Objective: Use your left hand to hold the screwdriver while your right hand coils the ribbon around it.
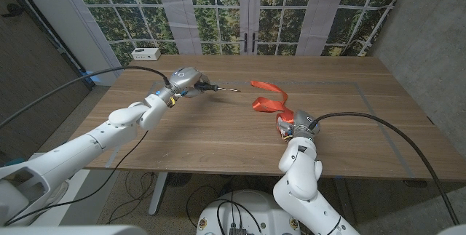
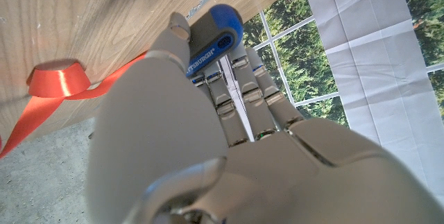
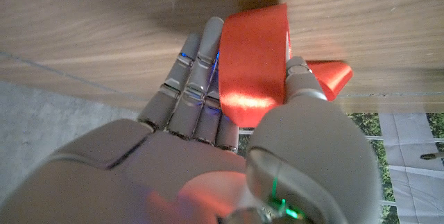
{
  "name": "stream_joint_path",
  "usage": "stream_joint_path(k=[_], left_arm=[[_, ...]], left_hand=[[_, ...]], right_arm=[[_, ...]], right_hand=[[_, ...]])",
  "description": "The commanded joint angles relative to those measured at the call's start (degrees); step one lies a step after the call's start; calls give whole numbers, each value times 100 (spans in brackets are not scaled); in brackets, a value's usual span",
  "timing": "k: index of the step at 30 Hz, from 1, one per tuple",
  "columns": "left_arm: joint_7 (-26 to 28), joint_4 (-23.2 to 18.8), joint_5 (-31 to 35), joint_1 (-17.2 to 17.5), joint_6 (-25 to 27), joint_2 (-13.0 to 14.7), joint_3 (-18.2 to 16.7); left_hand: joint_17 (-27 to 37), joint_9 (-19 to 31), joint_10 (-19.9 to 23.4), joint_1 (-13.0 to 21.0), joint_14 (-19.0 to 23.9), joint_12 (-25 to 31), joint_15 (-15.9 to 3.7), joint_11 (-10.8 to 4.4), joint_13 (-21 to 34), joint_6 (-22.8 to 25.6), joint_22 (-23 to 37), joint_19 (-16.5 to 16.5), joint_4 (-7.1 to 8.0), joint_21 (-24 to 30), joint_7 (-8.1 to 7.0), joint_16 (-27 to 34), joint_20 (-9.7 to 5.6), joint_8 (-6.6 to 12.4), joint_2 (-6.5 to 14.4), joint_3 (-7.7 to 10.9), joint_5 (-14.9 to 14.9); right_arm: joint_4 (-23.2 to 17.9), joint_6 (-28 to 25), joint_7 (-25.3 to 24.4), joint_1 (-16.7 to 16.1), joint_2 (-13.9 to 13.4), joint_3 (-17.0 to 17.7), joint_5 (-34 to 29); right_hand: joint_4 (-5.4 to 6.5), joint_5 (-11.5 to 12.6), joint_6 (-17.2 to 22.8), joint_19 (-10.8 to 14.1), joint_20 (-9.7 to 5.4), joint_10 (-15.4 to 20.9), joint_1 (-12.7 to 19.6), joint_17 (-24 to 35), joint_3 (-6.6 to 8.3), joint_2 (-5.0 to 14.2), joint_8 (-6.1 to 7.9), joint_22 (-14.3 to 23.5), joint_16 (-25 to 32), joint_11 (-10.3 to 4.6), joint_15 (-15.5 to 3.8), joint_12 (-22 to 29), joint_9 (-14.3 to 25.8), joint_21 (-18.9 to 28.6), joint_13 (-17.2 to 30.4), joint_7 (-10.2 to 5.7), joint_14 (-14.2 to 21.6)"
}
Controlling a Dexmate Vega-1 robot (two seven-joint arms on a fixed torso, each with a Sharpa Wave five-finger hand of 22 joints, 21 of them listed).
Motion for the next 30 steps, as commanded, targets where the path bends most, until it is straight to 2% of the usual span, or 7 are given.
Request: stream_joint_path(k=[1,10,16,18,20,28,30], left_arm=[[-54,-105,22,63,83,25,-27],[10,-96,25,66,76,14,-51],[54,-66,3,72,84,10,-74],[57,-60,-17,70,88,9,-85],[92,-44,-15,70,90,2,-88],[84,3,-35,22,87,-30,-76],[77,-2,-42,16,88,-30,-76]], left_hand=[[1292,24,300,762,903,-16,-1556,-235,346,641,3,-35,34,36,-231,-2,-16,34,809,12,35],[1312,25,308,768,899,-29,-1556,-245,383,657,-5,-59,38,80,-231,-16,-20,35,810,5,35],[1322,26,307,770,898,-38,-1556,-240,401,660,-9,-68,40,105,-227,-23,-18,35,811,2,36],[1327,26,315,772,897,-40,-1556,-233,410,671,-11,-70,40,119,-230,-27,-20,38,810,0,37],[1333,26,312,774,899,-46,-1556,-239,419,672,-13,-74,40,130,-226,-29,-20,37,810,-2,37],[1348,27,321,778,899,-57,-1556,-219,445,672,-19,-83,42,170,-241,-39,-13,33,809,-8,38],[1353,27,316,779,901,-62,-1556,-217,451,669,-21,-86,43,180,-238,-40,-7,31,811,-9,38]], right_arm=[[402,304,-1947,-156,158,31,-1633],[200,303,-1481,7,126,34,-1692],[-184,616,-2117,-13,137,227,-471],[27,392,-2217,153,188,107,-716],[-73,527,-2459,182,158,167,-350],[226,466,-2754,762,84,16,-184],[301,366,-2774,890,86,-43,-187]], right_hand=[[13,54,384,-49,-161,271,1013,593,-121,768,25,139,377,-202,-557,408,662,212,1262,-295,74],[87,145,407,-87,-215,187,1105,932,-172,823,40,200,454,-209,-586,662,756,367,1652,-252,-42],[132,171,483,13,-152,275,1154,955,-214,867,81,213,501,-231,-594,848,811,499,1864,-208,117],[133,178,490,31,-146,297,1176,1003,-208,871,83,214,507,-204,-596,860,821,530,1862,-178,125],[141,182,494,31,-146,298,1184,1039,-207,873,85,215,512,-196,-593,874,830,549,1879,-165,137],[174,196,515,23,-137,312,1210,1186,-206,871,89,213,502,-217,-589,898,859,625,1884,-168,145],[186,199,530,30,-127,342,1223,1238,-203,875,82,210,497,-333,-589,940,849,657,1925,-164,157]])
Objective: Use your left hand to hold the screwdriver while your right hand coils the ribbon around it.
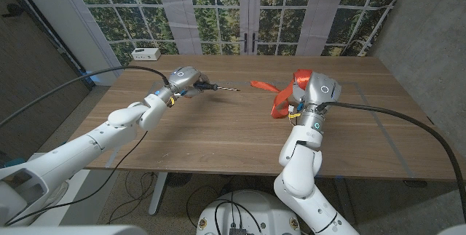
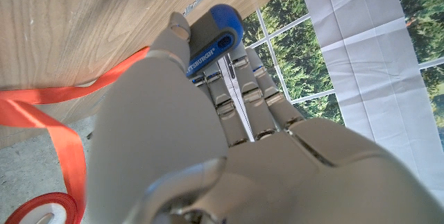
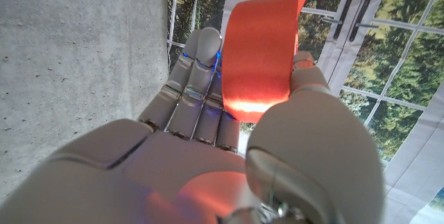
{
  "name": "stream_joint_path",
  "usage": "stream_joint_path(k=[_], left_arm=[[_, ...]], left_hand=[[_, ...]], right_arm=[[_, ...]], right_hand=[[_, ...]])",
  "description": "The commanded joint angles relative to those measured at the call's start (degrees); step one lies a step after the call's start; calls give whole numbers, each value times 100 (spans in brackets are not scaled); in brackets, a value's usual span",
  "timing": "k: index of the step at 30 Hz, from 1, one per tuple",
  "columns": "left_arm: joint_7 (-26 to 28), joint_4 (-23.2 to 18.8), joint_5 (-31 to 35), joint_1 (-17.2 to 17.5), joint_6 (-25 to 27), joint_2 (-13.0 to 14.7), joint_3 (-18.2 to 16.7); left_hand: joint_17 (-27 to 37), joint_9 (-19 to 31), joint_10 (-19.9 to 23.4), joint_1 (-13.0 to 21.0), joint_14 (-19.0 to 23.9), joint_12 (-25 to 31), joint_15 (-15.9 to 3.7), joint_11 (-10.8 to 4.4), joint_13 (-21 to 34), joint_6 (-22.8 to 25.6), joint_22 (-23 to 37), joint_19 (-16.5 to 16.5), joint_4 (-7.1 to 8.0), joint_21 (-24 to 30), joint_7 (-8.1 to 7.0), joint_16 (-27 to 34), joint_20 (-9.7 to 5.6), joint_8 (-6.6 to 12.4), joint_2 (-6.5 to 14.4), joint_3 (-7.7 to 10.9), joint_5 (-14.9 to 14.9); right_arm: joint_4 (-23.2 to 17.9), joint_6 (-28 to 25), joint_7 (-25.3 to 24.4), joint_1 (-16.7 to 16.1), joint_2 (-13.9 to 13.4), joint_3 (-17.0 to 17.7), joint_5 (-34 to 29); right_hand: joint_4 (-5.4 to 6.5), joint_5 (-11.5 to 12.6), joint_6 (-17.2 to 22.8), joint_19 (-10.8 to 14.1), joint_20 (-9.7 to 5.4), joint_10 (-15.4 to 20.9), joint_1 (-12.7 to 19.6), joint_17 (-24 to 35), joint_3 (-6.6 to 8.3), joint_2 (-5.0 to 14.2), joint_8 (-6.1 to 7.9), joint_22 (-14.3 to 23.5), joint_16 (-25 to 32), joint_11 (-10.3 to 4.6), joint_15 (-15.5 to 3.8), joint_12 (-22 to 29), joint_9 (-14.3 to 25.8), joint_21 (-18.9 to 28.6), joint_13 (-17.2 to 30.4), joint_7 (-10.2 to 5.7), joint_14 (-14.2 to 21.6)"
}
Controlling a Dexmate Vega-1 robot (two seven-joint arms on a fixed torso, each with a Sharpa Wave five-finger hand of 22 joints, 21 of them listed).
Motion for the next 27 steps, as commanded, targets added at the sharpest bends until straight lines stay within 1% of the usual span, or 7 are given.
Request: stream_joint_path(k=[1,5,12,16,18,20,27], left_arm=[[34,37,-1,-53,36,-39,-2],[49,41,-10,-59,43,-59,4],[4,51,-32,-103,68,-92,15],[-21,73,-4,-153,72,-120,46],[1,88,-14,-166,71,-141,47],[-4,92,-13,-185,72,-152,54],[-123,103,-1,-306,75,-189,89]], left_hand=[[1073,23,279,774,903,-6,-1553,-221,454,657,6,-14,32,46,-227,25,1,28,816,10,37],[1081,23,278,776,902,-14,-1553,-222,464,659,2,-25,33,63,-216,20,8,27,816,8,38],[1097,23,292,780,903,-25,-1553,-225,489,661,-5,-33,33,103,-218,12,2,24,814,2,39],[1105,24,284,782,903,-40,-1553,-226,494,657,-9,-40,33,121,-214,7,2,21,812,-2,39],[1110,24,288,784,904,-44,-1553,-228,500,657,-12,-47,33,132,-211,5,0,19,812,-3,40],[1114,24,290,785,903,-47,-1553,-218,506,659,-14,-49,34,142,-221,2,2,19,814,-4,40],[1127,25,304,789,900,-61,-1553,-208,514,660,-20,-59,35,174,-217,-7,2,16,815,-8,41]], right_arm=[[316,35,-789,742,0,-124,622],[408,10,-981,961,22,-151,903],[510,135,-1042,1459,-94,-233,1501],[474,296,-1125,1645,-80,-145,2050],[574,227,-1193,1805,-111,-234,2064],[518,400,-1235,1866,-134,-158,2393],[662,365,-1463,2244,-218,-314,2687]], right_hand=[[63,43,233,36,-98,265,1078,84,18,1017,19,14,-2,-318,-543,71,401,89,1930,-144,111],[80,45,241,47,-92,285,1083,116,17,1020,13,10,-23,-356,-544,80,398,123,1924,-147,119],[113,41,262,82,-85,340,1115,169,14,1015,3,-9,-83,-337,-545,85,402,233,1864,-115,218],[119,39,282,114,-72,360,1132,195,22,1024,1,-16,-92,-324,-547,90,397,272,1851,-103,251],[124,36,297,126,-64,377,1137,196,23,1025,-1,-21,-108,-321,-547,88,390,293,1834,-96,263],[132,30,297,120,-60,385,1141,216,22,1021,-6,-28,-118,-318,-543,92,390,315,1826,-93,287],[146,13,300,121,-45,408,1163,259,26,1018,-9,-49,-157,-318,-543,98,410,377,1804,-83,330]])
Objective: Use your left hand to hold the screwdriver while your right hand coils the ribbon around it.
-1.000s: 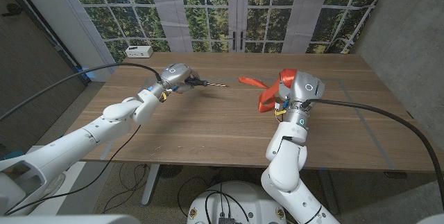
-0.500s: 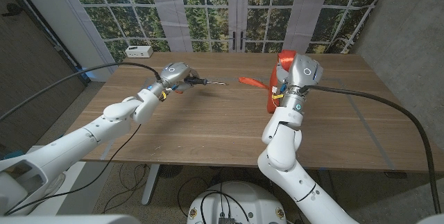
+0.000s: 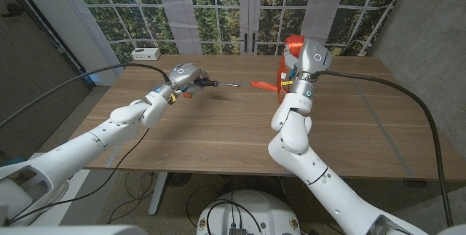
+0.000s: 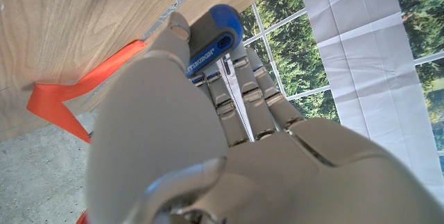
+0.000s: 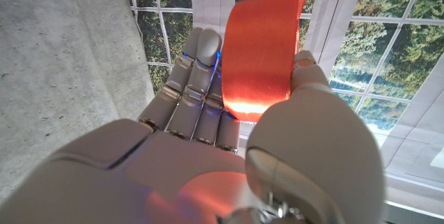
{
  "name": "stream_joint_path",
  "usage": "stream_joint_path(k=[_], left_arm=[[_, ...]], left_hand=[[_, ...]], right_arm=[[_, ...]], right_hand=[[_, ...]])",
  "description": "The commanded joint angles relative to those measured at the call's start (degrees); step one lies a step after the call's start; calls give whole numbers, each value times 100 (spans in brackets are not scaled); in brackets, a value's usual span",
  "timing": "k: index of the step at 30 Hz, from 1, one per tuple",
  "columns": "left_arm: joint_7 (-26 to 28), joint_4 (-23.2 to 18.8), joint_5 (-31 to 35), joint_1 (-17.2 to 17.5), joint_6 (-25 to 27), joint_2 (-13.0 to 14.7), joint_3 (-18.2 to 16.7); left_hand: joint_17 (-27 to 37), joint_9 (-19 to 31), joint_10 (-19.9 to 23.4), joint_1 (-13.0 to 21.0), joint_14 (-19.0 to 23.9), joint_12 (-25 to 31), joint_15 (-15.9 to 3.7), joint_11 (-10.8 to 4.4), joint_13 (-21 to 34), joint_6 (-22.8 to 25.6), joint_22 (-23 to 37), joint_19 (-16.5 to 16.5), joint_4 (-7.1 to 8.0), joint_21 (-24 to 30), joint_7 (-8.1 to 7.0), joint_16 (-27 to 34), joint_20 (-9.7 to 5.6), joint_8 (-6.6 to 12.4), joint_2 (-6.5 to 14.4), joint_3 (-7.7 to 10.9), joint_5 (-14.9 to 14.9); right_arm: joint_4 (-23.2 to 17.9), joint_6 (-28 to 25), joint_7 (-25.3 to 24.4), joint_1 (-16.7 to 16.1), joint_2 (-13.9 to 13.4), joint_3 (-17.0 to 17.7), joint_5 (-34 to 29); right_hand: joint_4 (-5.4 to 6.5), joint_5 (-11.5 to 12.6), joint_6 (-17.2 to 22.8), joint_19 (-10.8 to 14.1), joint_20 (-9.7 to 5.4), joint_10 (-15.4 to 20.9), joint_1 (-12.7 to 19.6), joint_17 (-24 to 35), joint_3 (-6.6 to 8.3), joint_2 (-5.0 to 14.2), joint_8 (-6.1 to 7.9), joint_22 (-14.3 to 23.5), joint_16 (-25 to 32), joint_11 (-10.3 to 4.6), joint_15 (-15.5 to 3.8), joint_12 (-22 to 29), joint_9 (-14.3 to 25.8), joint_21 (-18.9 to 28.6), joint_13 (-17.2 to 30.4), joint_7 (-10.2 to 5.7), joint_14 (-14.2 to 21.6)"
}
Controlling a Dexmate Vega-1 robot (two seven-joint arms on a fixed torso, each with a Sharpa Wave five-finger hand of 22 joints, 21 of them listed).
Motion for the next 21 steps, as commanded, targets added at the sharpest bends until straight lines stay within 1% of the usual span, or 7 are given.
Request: stream_joint_path(k=[1,4,5,11,15,17,21], left_arm=[[-117,52,-11,-167,-14,-83,53],[-239,72,-93,-236,-53,-108,56],[-206,71,-51,-245,-42,-114,65],[-363,63,-71,-338,-57,-167,108],[-476,43,-66,-369,-51,-182,142],[-547,29,-73,-380,-36,-180,151],[-540,55,-112,-373,-34,-205,148]], left_hand=[[1072,26,295,789,901,-25,-1552,-219,468,661,5,0,37,39,-217,27,-2,41,815,7,43],[1080,27,292,792,899,-40,-1552,-217,472,658,1,-10,35,58,-195,21,0,37,812,4,43],[1082,27,297,793,898,-41,-1552,-218,472,659,0,-8,35,64,-192,20,-1,38,812,3,43],[1097,28,301,800,894,-68,-1552,-206,468,636,-6,-12,34,101,-181,11,-4,24,811,-1,43],[1105,29,302,805,889,-81,-1552,-201,470,644,-9,-18,32,120,-179,5,-4,25,811,-2,43],[1110,29,303,808,891,-89,-1552,-202,470,650,-11,-18,31,133,-172,5,-2,26,812,-3,43],[1121,30,306,814,883,-106,-1553,-196,467,637,-15,-26,28,155,-170,-2,0,17,807,-7,43]], right_arm=[[132,219,-367,667,-117,-76,925],[241,138,-450,856,-144,-194,941],[211,275,-492,866,-164,-150,1088],[434,338,-777,1218,-136,-244,1242],[525,418,-811,1459,-156,-295,1383],[503,539,-800,1525,-131,-217,1602],[603,620,-814,1786,-127,-236,1757]], right_hand=[[35,-10,216,28,-5,361,1120,47,4,1059,25,-7,-52,-320,-543,49,410,65,1801,-79,290],[41,-20,224,41,6,378,1130,90,4,1053,15,-18,-56,-304,-542,46,403,103,1777,-62,314],[41,-22,227,41,6,382,1135,106,6,1053,17,-21,-57,-305,-543,49,408,112,1776,-68,318],[49,-37,257,42,11,398,1150,123,3,1050,8,-39,-96,-310,-544,69,400,165,1787,-49,333],[49,-44,287,48,16,411,1163,147,0,1045,6,-50,-100,-299,-544,74,394,199,1779,-42,359],[54,-48,286,87,-29,410,1168,187,1,1043,2,-58,-102,-294,-542,76,400,234,1779,-42,360],[43,-56,311,90,-45,445,1198,218,-1,1032,-2,-75,-120,-268,-543,77,402,287,1749,-26,387]])
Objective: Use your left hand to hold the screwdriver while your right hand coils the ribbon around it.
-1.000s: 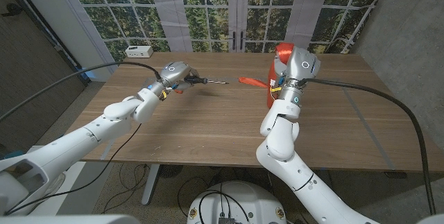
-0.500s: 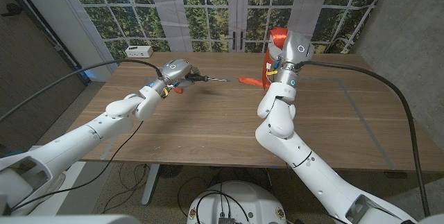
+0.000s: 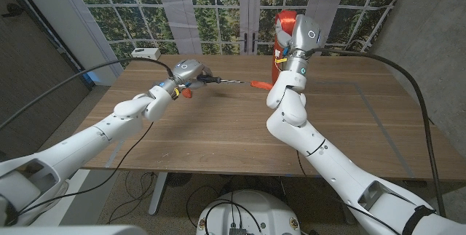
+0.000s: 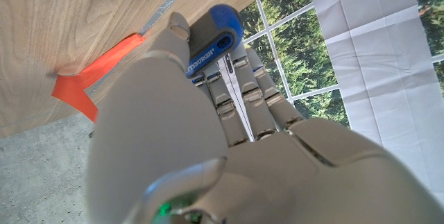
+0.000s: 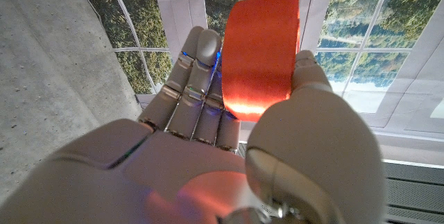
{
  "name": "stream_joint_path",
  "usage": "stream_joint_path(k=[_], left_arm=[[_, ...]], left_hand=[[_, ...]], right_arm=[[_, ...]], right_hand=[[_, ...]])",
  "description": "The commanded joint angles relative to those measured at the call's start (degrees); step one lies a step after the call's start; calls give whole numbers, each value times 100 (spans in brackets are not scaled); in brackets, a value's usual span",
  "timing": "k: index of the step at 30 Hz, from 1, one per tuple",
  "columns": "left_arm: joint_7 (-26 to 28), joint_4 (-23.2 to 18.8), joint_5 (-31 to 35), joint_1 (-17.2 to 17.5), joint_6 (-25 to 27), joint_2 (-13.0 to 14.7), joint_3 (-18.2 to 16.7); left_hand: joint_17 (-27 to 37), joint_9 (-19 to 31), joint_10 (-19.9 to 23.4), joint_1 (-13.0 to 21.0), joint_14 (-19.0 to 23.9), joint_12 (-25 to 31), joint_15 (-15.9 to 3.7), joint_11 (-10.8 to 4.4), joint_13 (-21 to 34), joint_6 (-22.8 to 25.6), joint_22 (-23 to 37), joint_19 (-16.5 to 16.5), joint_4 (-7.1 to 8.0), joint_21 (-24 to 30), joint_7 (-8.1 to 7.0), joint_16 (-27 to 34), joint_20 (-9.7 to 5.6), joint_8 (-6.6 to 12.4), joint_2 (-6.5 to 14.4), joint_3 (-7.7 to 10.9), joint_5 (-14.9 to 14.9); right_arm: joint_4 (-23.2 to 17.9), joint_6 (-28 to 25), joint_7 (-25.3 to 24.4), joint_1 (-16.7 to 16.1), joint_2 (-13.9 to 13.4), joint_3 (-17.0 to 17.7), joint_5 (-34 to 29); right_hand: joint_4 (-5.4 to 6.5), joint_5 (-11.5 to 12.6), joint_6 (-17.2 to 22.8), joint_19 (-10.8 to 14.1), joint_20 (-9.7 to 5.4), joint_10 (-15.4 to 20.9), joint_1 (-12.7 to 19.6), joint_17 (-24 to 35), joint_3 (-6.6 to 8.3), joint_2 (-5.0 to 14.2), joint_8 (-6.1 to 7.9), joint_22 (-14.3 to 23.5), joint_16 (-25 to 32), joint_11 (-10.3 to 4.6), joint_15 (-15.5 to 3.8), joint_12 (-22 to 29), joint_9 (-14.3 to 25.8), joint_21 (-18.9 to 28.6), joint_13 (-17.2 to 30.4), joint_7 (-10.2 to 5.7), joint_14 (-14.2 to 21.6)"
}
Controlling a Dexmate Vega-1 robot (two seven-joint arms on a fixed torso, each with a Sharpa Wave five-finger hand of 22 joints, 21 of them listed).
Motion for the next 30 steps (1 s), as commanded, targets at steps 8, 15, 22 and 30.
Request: stream_joint_path(k=[8,15,22,30], left_arm=[[-324,1,-83,-100,36,-92,80],[-441,-9,-120,-154,27,-118,97],[-527,64,-287,-208,88,-253,79],[-834,65,-473,-315,170,-340,100]], left_hand=[[1131,34,275,824,879,-45,-1552,-228,280,620,3,-43,13,114,-159,-7,-1,1,814,5,20],[1146,36,273,831,877,-61,-1552,-207,289,617,-2,-47,12,146,-149,-11,2,-5,815,2,19],[1205,37,309,846,904,-83,-1554,-161,297,644,-11,46,2,246,-101,18,-34,-6,798,-16,9],[1268,34,347,868,943,-104,-1553,-131,293,679,-21,56,-13,313,-53,55,-33,-11,782,-34,-2]], right_arm=[[392,247,-242,1128,34,-179,648],[517,191,-287,1382,120,-272,745],[670,239,-217,1740,151,-404,803],[849,255,-214,2027,202,-578,786]], right_hand=[[19,-34,279,39,-47,401,1200,149,36,1071,47,-19,-20,-265,-534,54,426,137,1761,-24,343],[18,-41,304,18,-47,399,1233,220,36,1068,36,-47,-40,-251,-533,69,437,212,1774,-14,387],[29,-47,310,17,-44,427,1247,259,34,1067,16,-74,-76,-261,-529,61,439,282,1733,-2,422],[39,-53,315,-5,-47,423,1259,343,31,1059,-1,-104,-104,-266,-528,70,451,355,1742,-2,440]])
